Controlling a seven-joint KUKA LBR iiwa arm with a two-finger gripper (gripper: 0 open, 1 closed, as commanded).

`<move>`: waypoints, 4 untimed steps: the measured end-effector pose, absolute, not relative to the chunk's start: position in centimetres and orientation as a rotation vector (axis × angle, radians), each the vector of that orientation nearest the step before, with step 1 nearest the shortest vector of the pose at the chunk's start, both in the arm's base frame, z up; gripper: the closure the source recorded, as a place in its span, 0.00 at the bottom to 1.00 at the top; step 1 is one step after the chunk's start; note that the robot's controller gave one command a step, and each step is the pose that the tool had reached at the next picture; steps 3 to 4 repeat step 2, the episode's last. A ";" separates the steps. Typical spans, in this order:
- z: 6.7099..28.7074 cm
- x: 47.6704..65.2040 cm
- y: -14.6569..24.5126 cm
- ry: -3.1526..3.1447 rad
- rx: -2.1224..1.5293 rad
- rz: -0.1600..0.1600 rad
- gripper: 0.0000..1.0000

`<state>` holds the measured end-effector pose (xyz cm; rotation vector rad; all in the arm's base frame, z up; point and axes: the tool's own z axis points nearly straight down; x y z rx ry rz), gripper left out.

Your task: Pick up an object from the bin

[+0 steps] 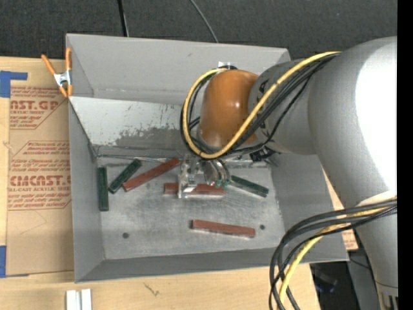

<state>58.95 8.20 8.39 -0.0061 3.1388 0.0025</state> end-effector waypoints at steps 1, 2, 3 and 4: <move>8.4 58.9 8.2 3.139 -0.006 0.003 1.00; 26.1 58.2 6.8 3.131 -0.032 0.001 1.00; 26.1 58.2 6.8 3.131 -0.032 0.001 1.00; 26.1 58.2 6.8 3.131 -0.032 0.001 1.00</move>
Offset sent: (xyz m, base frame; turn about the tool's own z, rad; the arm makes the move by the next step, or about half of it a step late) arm -0.0093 -0.0150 0.1739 -0.0162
